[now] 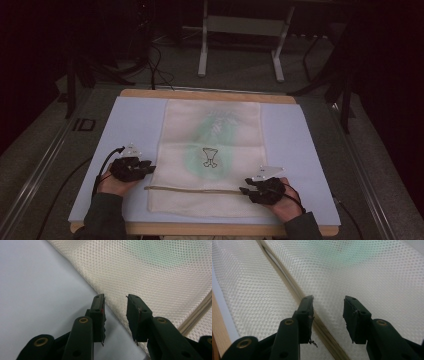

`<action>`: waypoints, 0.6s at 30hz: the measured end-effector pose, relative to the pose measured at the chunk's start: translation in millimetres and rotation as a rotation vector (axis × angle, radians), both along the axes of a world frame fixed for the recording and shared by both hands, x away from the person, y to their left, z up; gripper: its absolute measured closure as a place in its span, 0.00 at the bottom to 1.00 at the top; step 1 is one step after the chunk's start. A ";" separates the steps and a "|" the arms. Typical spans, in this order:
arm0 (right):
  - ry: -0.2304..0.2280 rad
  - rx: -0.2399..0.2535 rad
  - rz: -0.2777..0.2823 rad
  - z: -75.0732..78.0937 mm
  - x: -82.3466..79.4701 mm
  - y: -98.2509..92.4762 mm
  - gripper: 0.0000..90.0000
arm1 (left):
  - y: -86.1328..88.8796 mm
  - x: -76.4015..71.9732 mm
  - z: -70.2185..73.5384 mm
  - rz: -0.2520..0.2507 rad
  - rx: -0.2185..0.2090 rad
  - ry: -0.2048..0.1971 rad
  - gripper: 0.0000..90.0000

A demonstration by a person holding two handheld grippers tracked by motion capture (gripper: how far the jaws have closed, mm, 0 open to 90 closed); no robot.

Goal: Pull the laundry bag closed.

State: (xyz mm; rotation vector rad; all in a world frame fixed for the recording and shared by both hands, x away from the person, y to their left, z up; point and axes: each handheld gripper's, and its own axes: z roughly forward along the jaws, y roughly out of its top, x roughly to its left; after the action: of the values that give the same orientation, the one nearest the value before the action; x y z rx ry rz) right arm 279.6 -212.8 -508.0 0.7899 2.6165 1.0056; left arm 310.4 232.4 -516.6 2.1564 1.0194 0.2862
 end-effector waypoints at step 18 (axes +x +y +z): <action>0.010 0.031 0.085 7.4 -3.3 33.3 0.68 | -1.6 -1.0 -0.6 -0.028 -0.001 0.004 0.75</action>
State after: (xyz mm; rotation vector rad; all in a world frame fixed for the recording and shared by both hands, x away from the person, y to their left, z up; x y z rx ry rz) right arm 276.3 -179.5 -500.6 0.6972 2.6692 1.0698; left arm 309.4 230.8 -517.2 2.1695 0.9902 0.2678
